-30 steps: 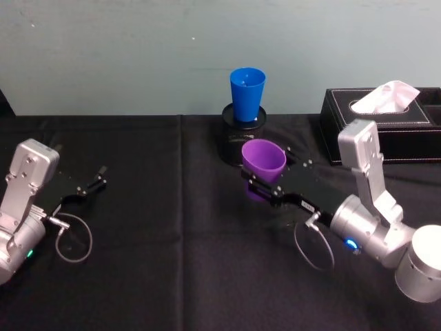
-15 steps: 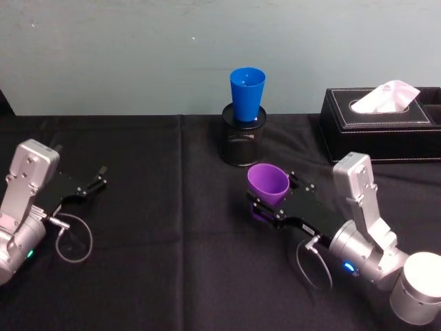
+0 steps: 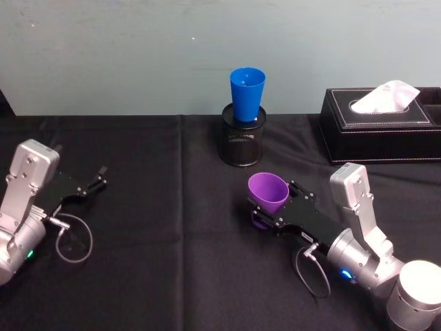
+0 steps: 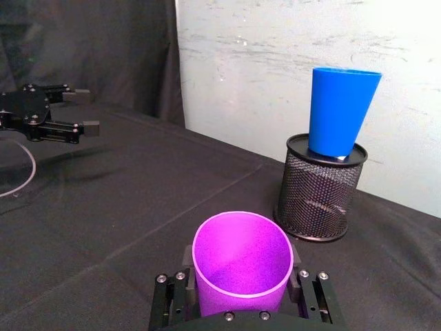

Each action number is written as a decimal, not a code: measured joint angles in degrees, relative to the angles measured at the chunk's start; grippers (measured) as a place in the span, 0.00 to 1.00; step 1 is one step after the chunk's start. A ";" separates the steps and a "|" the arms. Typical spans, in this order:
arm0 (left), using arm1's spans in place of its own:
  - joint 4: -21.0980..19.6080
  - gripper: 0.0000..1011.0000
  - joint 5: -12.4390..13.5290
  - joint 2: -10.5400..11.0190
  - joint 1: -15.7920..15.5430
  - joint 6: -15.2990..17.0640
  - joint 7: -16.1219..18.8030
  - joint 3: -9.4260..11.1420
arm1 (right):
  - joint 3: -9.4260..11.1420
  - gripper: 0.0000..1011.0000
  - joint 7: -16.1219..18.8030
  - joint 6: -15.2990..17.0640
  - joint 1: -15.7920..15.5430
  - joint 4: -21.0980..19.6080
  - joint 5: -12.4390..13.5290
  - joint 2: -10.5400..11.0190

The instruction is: Pick up one cup with a gripper and tap it against the other cup.

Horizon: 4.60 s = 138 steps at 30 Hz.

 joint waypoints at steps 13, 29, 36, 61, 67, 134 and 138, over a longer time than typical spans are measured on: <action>0.00 0.99 0.00 0.00 0.00 0.00 0.00 0.00 | 0.40 0.72 0.60 -0.35 0.21 1.81 -0.03 -0.91; 0.00 0.99 0.00 0.00 0.00 0.00 0.00 0.00 | 0.38 0.84 0.68 -0.37 0.24 1.81 -0.06 -0.90; 0.00 0.99 0.00 0.00 0.00 0.00 0.00 0.00 | 0.34 0.99 0.68 -0.31 0.26 1.78 -0.06 -0.88; 0.00 0.99 0.00 0.00 0.00 0.00 0.00 0.00 | 10.64 0.99 -19.48 0.63 -7.19 -9.10 -3.78 -5.91; 0.00 0.99 0.00 0.00 0.00 0.00 0.00 0.00 | 13.09 0.99 -27.28 2.79 -8.09 -7.61 -7.46 -8.36; 0.00 0.99 0.00 0.00 0.00 0.00 0.00 0.00 | 13.98 0.99 -27.30 3.71 -7.73 -5.89 -8.06 -9.26; 0.00 0.99 0.00 0.00 0.00 0.00 0.00 0.00 | 13.98 0.99 -27.30 3.71 -7.73 -5.89 -8.07 -9.26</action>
